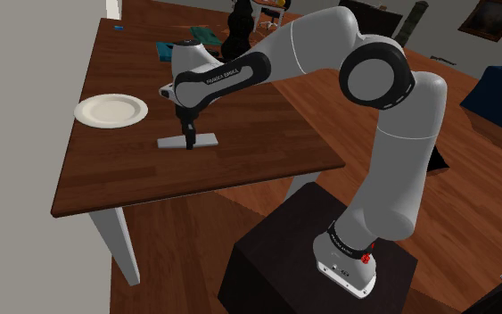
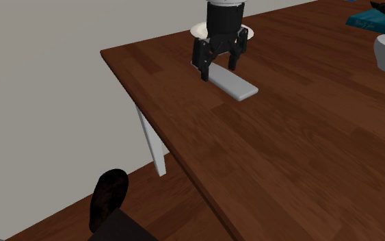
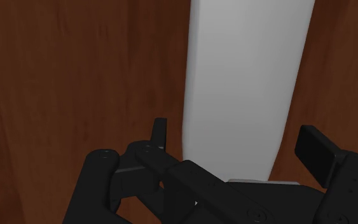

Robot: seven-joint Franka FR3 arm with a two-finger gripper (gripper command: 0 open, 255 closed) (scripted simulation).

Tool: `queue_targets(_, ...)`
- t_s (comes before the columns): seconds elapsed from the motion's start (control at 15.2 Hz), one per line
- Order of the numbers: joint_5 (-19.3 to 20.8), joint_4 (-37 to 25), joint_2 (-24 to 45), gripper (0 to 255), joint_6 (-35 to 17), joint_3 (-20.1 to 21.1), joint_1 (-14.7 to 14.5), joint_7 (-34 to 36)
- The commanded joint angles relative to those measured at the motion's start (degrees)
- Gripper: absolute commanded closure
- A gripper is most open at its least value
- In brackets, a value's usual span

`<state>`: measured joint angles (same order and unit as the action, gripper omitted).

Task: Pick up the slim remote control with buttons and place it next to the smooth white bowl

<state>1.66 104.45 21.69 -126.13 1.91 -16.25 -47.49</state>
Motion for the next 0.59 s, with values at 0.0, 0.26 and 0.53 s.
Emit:
queue_targets(0.0,0.0,0.1,0.1,0,-0.3,0.0,0.0,0.0)
queue_targets(0.26,0.0,0.1,0.1,0,-0.3,0.0,0.0,0.0)
queue_targets(0.53,0.0,0.1,0.1,255,-0.3,0.0,0.0,0.0)
